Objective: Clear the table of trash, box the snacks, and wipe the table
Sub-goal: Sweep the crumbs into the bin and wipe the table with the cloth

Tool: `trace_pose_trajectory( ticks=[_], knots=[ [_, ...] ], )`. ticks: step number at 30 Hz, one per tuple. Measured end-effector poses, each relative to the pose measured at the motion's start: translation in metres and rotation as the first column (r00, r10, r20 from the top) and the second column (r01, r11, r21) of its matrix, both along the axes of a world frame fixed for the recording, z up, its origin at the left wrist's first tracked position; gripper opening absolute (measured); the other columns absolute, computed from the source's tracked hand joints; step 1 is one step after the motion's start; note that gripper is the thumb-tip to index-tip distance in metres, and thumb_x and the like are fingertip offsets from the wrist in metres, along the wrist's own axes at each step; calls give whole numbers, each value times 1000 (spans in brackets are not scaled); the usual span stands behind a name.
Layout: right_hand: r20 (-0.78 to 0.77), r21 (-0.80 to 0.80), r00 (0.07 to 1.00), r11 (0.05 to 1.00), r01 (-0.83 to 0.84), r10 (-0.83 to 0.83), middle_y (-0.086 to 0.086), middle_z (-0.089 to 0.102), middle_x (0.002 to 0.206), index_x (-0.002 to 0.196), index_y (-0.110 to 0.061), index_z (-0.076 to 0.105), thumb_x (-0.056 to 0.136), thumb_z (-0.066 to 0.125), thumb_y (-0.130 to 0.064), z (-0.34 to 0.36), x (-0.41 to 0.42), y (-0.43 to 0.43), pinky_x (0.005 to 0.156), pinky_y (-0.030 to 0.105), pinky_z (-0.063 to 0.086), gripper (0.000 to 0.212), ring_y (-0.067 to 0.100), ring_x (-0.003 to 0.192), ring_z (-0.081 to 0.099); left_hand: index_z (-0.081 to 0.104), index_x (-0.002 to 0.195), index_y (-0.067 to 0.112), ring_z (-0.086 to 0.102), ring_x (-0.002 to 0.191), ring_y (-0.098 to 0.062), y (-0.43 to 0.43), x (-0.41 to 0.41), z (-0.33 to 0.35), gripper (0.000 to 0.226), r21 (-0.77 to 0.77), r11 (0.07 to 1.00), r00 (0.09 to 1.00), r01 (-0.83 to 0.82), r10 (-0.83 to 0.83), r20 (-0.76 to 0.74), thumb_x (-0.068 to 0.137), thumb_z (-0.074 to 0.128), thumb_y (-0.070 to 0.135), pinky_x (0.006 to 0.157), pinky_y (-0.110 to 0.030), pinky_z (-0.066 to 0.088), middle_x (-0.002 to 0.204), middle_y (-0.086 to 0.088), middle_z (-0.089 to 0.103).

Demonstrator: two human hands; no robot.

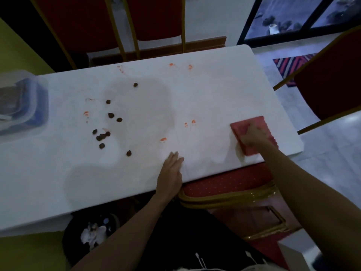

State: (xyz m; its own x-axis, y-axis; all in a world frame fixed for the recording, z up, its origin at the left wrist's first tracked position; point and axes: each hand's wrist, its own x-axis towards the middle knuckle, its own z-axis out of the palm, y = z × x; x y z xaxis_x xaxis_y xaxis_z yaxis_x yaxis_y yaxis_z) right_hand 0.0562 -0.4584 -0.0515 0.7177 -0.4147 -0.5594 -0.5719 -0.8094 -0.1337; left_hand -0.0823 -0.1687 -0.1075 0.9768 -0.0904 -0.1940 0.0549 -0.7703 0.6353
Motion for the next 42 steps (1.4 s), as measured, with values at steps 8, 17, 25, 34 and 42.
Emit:
trace_pose_trajectory(
  ticks=[8,17,25,34,42],
  knots=[
    [-8,-113,992,985,-128,128,30,29,147,148,1,20,78,70,-10,-12,-11,30,106,62,41,87,49,137,33,37,151,10,11,153,-16,3,-3,-12,55,58,997,999,52,-53,11,100,51,27,124,-28,8,163,-4,24],
    [28,138,841,832,-538,540,22,47,140,149,-4,26,92,65,-34,-13,-56,167,94,43,54,76,36,119,56,55,138,13,48,136,-24,4,-2,1,39,-29,989,985,-148,150,80,103,44,25,114,-40,37,143,-9,56],
    [185,272,799,752,-601,572,0,57,100,106,-22,44,87,56,-53,10,-76,229,77,37,48,38,21,89,57,63,131,17,61,119,-27,108,-33,15,46,-40,807,789,-589,585,190,89,51,5,105,-39,47,134,-3,63],
    [230,409,761,649,-641,606,9,50,129,131,-11,42,95,57,-32,-15,-103,331,85,38,50,44,27,109,58,28,153,7,6,153,-32,195,-28,-12,62,165,601,614,-782,789,34,95,48,14,122,-53,6,163,-20,14],
    [390,280,817,791,-545,425,0,56,117,120,-20,41,88,52,-50,-21,-33,339,75,39,56,45,22,86,64,28,154,6,14,152,-34,203,-7,-43,63,312,362,421,-878,896,145,96,30,28,117,-65,8,163,-20,17]
  ],
)
